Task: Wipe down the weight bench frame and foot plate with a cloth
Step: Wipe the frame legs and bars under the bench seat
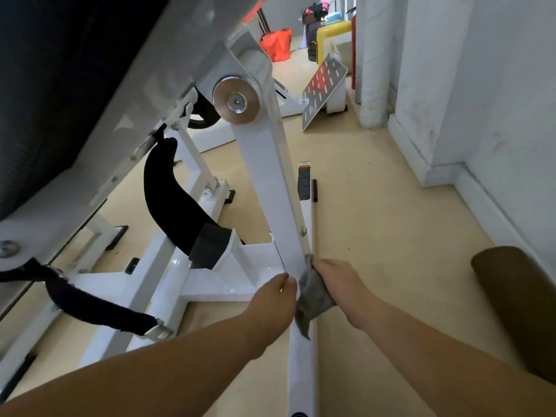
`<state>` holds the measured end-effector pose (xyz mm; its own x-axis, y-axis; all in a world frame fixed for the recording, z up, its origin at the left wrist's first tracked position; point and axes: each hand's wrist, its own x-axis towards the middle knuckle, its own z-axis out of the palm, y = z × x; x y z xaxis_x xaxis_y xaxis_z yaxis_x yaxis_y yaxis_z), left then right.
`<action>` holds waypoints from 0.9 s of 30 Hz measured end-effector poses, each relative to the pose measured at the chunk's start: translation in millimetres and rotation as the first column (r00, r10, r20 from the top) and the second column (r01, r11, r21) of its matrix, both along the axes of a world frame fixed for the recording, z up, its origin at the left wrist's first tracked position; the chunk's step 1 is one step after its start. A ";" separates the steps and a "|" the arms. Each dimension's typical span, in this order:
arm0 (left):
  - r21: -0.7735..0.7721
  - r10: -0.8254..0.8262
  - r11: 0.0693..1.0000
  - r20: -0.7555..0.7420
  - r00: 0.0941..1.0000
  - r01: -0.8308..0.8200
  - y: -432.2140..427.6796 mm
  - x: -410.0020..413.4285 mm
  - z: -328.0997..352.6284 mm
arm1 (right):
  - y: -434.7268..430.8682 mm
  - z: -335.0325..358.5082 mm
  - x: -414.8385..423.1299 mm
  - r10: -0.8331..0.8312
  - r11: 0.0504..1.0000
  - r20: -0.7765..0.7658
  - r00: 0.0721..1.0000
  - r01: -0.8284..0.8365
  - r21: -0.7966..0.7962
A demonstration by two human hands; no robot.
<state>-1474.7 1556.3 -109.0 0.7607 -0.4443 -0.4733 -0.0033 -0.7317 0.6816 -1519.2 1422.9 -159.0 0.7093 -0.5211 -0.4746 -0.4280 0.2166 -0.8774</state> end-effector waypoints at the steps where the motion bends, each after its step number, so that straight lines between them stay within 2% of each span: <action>1: -0.071 0.095 0.992 -0.108 0.990 -0.103 -5.8 -1.7 2.2 | 3.6 7.8 -7.4 0.033 0.999 0.027 0.999 -0.034 0.013; 2: -0.144 0.179 0.964 -0.270 0.946 -0.223 -10.8 -4.6 8.3 | 7.4 14.5 -15.2 0.063 0.997 0.042 0.997 -0.065 0.029; 4: -0.187 0.231 0.904 -0.545 0.806 -0.386 -17.9 -11.2 16.5 | 18.4 25.2 -30.4 0.110 0.987 0.063 0.992 -0.116 0.108; 6: -0.175 0.222 0.903 -0.592 0.775 -0.392 -21.3 -13.1 17.0 | 25.3 30.2 -40.5 0.129 0.942 0.091 0.987 -0.151 0.299; 8: -0.113 0.229 0.939 -0.498 0.837 -0.324 -21.8 -13.5 18.9 | 25.7 32.0 -46.0 0.162 0.874 0.127 0.979 -0.202 0.442; 9: -0.076 0.216 0.960 -0.420 0.882 -0.271 -21.2 -13.4 18.8 | 23.9 34.2 -47.5 0.166 0.884 0.117 0.979 -0.200 0.423; 12: 0.053 0.101 0.994 -0.196 0.975 -0.093 -10.7 -11.3 17.1 | 20.1 35.9 -49.6 0.118 0.984 -0.017 0.993 -0.115 0.139; 14: 0.090 0.028 0.996 -0.077 0.997 -0.021 1.8 -6.9 6.7 | 16.7 30.6 -46.3 0.078 0.996 -0.062 0.995 -0.076 0.036; 15: 0.088 0.040 0.995 -0.019 0.999 -0.038 9.4 -1.3 -2.1 | 14.9 27.1 -45.0 0.073 0.997 -0.069 0.995 -0.073 0.002; 17: 0.027 0.187 0.982 0.074 0.980 -0.189 27.0 16.8 -24.9 | 15.9 23.3 -45.3 0.113 0.985 -0.115 0.987 -0.127 -0.117; 19: -0.020 0.358 0.934 0.047 0.932 -0.358 37.9 34.2 -44.1 | 19.4 20.7 -47.1 0.200 0.950 -0.169 0.965 -0.234 -0.208; 21: -0.098 0.466 0.881 0.021 0.884 -0.462 37.6 49.5 -56.0 | 23.5 19.0 -45.5 0.248 0.947 -0.165 0.954 -0.275 -0.165; 24: -0.323 0.501 0.834 0.101 0.859 -0.448 20.6 65.7 -77.5 | 30.1 10.5 -35.9 0.199 0.978 -0.125 0.972 -0.204 -0.035; 26: -0.391 0.469 0.835 0.136 0.873 -0.387 8.3 65.7 -94.0 | 39.1 6.6 -23.2 0.141 0.990 -0.113 0.984 -0.140 0.010; 27: -0.403 0.464 0.827 0.095 0.880 -0.393 1.9 63.2 -106.1 | 43.0 6.7 -18.8 0.106 0.994 -0.110 0.988 -0.103 0.038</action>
<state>-1411.5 1558.1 -215.0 0.9700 -0.1642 -0.1795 0.1032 -0.3906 0.9148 -1537.9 1466.0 -152.3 0.7009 -0.4304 -0.5688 -0.5444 0.1925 -0.8164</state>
